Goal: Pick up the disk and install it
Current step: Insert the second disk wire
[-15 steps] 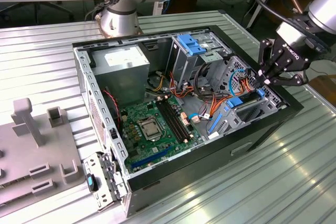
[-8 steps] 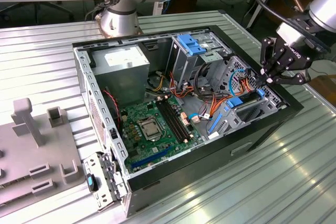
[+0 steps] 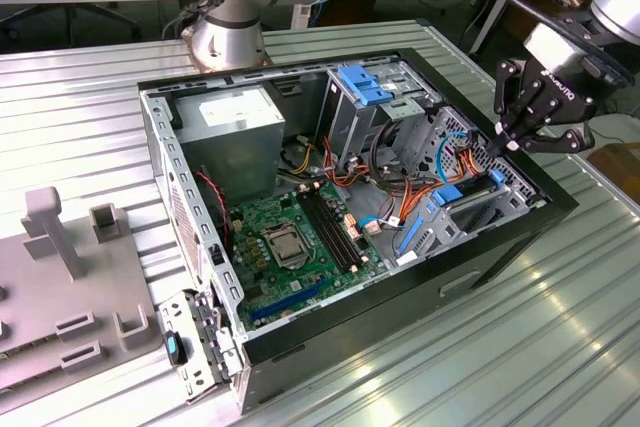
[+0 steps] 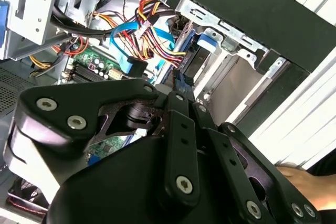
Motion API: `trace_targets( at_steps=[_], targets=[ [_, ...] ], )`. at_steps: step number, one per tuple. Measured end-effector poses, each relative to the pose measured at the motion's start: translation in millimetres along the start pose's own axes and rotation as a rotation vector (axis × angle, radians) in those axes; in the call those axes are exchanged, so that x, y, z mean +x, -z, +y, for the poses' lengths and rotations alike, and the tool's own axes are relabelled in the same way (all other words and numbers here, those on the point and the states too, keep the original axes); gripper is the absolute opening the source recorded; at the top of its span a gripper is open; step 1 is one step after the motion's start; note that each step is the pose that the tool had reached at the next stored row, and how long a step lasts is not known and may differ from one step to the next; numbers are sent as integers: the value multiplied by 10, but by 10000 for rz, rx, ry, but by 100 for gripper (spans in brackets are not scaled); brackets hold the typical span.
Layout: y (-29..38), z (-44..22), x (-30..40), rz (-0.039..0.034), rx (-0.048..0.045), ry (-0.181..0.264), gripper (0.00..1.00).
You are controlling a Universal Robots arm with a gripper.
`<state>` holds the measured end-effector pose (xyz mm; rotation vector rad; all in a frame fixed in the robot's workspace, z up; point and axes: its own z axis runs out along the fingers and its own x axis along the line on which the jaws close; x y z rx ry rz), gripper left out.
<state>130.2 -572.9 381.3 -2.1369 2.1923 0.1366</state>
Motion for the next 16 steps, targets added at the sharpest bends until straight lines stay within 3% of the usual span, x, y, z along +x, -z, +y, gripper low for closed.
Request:
trace_targets(
  at_steps=[1,2,8,10,11,12,13,14,15,16],
  targets=[
    [0,2,-12,74,17,-28,11],
    [-2,4,-39,202,36,-27,11],
    [69,22,-185,299,44,-27,11],
    [84,25,-238,388,48,-27,11],
    [88,27,-294,563,58,-27,11],
    [86,30,-337,831,76,-28,11],
    [84,31,-366,979,83,-28,11],
    [93,33,-403,1092,87,-29,11],
    [114,36,-438,1143,88,-29,11],
    [124,45,-477,1248,108,-30,11]
  ],
)
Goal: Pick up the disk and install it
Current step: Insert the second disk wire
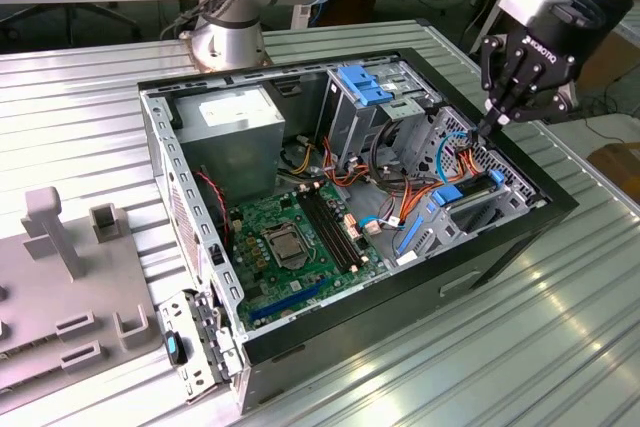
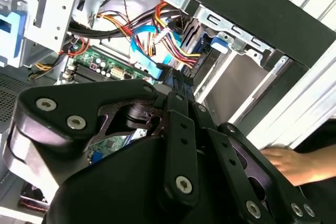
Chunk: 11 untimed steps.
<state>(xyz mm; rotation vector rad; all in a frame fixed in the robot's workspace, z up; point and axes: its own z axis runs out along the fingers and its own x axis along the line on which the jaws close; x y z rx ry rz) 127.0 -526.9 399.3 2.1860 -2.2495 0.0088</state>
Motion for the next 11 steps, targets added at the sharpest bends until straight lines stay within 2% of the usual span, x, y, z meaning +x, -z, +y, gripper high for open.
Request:
trace_targets(
  at_steps=[1,2,3,4,5,7,8,9,11],
  targets=[
    [3,4,-32,128,21,1,11],
    [2,6,-58,226,26,2,11],
    [3,9,-109,401,32,3,11],
    [3,12,-142,497,35,2,11],
    [2,13,-170,541,36,2,11],
    [3,15,-221,569,37,2,11],
    [2,17,-287,603,37,3,11],
    [-1,18,-312,651,39,2,11],
    [-14,18,-318,765,47,3,11]
  ],
)
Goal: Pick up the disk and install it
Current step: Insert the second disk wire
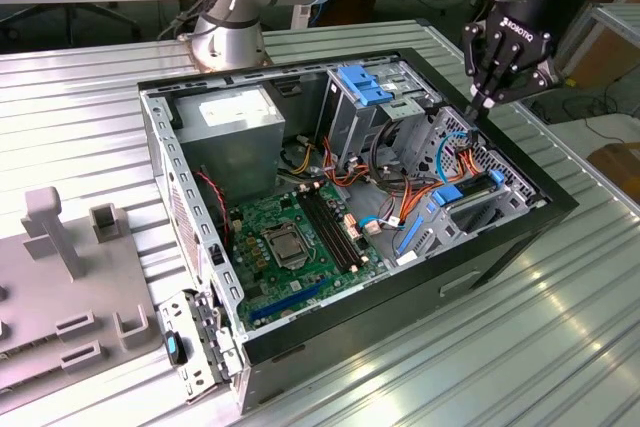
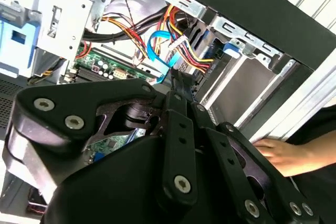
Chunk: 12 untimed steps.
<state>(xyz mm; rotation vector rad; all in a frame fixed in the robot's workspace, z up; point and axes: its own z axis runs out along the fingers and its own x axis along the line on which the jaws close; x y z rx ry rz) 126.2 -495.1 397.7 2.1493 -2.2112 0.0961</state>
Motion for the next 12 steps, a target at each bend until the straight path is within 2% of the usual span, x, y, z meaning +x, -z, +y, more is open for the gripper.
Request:
trace_targets(
  at_steps=[1,3,8,9,10,11,12],
  targets=[
    [-7,0,-1,121,6,1,11],
    [-20,0,-2,240,11,0,11],
    [-24,0,-2,261,12,0,11],
    [-24,0,-2,268,12,0,24],
    [-24,0,-2,275,12,0,24],
    [-26,0,-3,289,13,0,30],
    [-35,0,-5,356,15,1,36]
  ],
)
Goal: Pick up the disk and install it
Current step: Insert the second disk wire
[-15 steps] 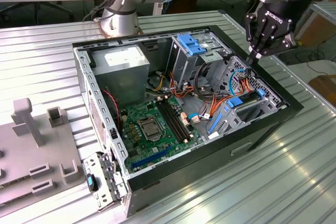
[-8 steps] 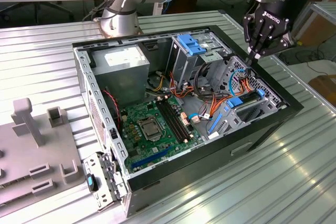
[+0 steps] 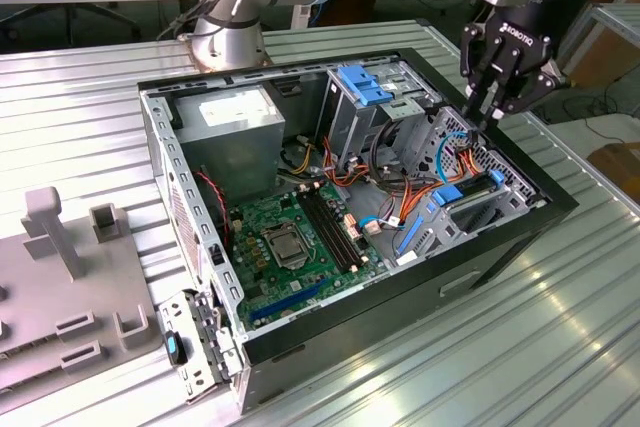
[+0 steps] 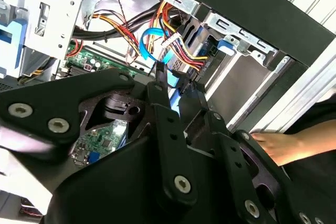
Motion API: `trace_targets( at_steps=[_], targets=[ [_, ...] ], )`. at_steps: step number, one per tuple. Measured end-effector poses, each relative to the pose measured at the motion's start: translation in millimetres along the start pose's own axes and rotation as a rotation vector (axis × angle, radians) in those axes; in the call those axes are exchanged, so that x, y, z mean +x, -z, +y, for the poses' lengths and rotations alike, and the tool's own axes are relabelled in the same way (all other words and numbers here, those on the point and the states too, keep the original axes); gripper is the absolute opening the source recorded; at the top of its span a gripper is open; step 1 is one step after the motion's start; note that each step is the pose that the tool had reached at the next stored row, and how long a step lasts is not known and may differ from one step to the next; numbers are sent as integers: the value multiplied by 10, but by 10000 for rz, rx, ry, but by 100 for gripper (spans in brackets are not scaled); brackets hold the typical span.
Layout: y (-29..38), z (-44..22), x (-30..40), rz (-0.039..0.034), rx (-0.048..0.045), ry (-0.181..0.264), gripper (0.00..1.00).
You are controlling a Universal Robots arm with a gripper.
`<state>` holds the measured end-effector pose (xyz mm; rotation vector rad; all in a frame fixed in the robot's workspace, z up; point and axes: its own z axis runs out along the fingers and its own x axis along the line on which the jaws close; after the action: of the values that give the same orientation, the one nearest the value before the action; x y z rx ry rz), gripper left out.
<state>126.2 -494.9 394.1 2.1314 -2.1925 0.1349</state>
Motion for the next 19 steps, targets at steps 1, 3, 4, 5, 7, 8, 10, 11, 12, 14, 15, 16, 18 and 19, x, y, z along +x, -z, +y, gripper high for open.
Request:
trace_targets(
  at_steps=[1,3,4,5,7,8,10,11,12,14,15,16,18,19],
  targets=[
    [-11,0,-9,191,5,0,36],
    [-7,2,-72,698,22,1,36],
    [-2,3,-104,812,25,1,36],
    [1,4,-146,845,26,2,36],
    [-4,5,-178,875,27,2,36],
    [-13,5,-182,989,30,3,36],
    [-26,6,-188,1296,39,4,36],
    [-30,6,-193,1422,42,4,36],
    [-40,6,-216,1597,47,4,36],
    [-51,7,-246,1613,48,4,36],
    [-53,8,-275,1699,50,5,36],
    [-53,10,-325,1965,58,6,36],
    [-58,11,-363,2291,67,7,36],
    [-57,11,-367,2295,67,7,36]
  ],
)
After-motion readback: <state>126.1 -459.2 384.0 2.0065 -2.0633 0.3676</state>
